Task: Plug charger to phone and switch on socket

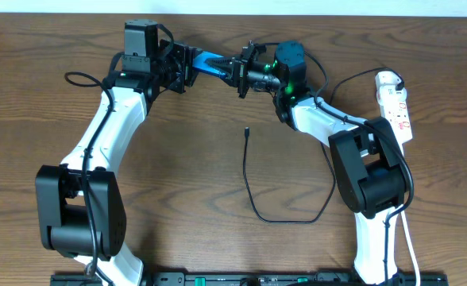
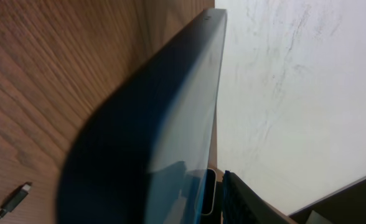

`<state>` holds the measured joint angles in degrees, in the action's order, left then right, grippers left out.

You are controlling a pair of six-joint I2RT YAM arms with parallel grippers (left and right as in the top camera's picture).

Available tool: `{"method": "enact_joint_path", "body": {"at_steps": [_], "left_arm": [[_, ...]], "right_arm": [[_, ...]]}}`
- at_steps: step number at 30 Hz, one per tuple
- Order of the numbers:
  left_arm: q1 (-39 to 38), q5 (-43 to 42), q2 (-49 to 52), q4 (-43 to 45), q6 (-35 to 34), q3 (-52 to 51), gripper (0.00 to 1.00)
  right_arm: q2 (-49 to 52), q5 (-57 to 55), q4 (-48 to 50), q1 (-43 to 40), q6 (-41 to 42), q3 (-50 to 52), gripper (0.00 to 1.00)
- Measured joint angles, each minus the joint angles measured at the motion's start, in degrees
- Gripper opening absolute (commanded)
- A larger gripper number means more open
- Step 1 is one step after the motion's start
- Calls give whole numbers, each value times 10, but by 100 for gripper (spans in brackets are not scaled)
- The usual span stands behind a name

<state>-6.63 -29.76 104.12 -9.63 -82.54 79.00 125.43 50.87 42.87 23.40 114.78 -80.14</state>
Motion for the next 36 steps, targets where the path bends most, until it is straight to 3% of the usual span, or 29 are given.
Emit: {"method": "enact_joint_path", "body": {"at_steps": [21, 29, 36], "left_arm": [[0, 2, 0, -1, 0, 0, 20], [0, 2, 0, 0, 1, 0, 8], [0, 2, 0, 2, 1, 0, 7]], "right_arm": [[1, 0, 0, 2, 7, 0, 1], [1, -6, 0, 2, 35, 0, 1], [1, -8, 0, 2, 55, 0, 6]]}}
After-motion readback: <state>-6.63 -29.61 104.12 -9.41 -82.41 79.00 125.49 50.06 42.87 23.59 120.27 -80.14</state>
